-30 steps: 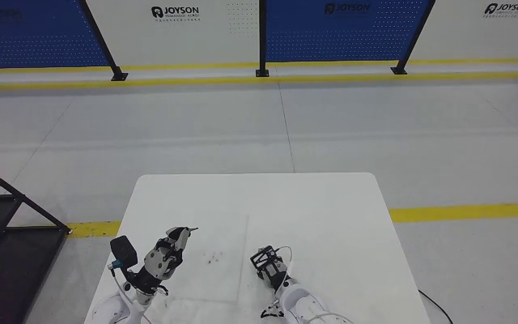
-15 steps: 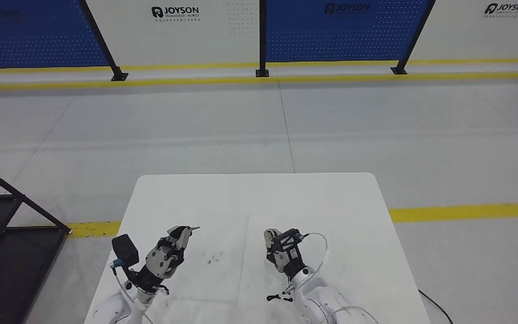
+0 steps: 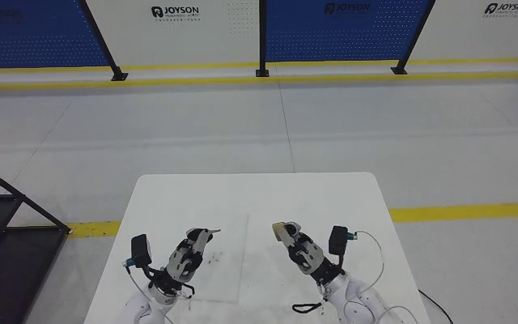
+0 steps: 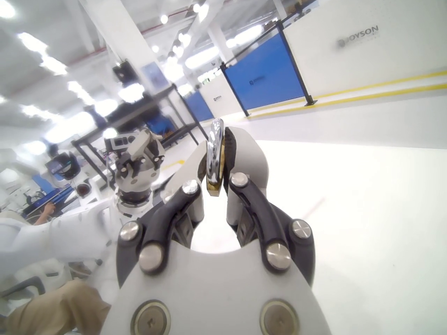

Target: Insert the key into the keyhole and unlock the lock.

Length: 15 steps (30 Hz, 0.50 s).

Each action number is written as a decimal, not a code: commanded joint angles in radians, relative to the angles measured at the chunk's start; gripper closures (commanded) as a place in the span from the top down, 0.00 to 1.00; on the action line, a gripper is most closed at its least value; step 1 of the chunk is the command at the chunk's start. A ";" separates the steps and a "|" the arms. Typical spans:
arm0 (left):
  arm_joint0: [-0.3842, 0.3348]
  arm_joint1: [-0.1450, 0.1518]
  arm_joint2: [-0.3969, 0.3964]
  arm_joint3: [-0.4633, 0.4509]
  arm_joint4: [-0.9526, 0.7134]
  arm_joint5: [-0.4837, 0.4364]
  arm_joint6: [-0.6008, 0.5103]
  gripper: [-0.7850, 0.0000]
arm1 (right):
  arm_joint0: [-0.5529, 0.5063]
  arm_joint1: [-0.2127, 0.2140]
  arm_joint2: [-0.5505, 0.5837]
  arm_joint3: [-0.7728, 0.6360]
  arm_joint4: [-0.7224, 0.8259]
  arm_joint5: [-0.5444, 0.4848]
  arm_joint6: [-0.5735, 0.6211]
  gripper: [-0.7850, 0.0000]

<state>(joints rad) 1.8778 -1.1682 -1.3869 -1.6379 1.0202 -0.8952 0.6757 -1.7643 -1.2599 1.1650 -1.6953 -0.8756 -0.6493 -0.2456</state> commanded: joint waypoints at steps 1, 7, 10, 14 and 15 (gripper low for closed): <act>0.001 0.000 -0.001 -0.001 0.001 0.001 0.000 0.00 | 0.000 0.000 0.000 0.000 0.001 0.003 0.001 0.00; 0.001 0.000 -0.001 -0.001 0.001 0.001 0.000 0.00 | 0.000 0.000 0.000 0.000 0.001 0.003 0.001 0.00; 0.001 0.000 -0.001 -0.001 0.001 0.001 0.000 0.00 | 0.000 0.000 0.000 0.000 0.001 0.003 0.001 0.00; -0.007 -0.005 0.031 -0.014 -0.053 0.005 -0.026 0.00 | 0.016 -0.006 -0.022 0.011 0.104 -0.010 -0.007 0.00; -0.009 -0.007 0.046 -0.014 -0.076 -0.002 -0.028 0.00 | 0.024 -0.009 -0.032 0.016 0.125 -0.024 -0.023 0.00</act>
<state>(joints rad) 1.8708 -1.1732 -1.3567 -1.6514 0.9688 -0.8906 0.6520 -1.7474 -1.2665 1.1412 -1.6842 -0.7787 -0.6617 -0.2549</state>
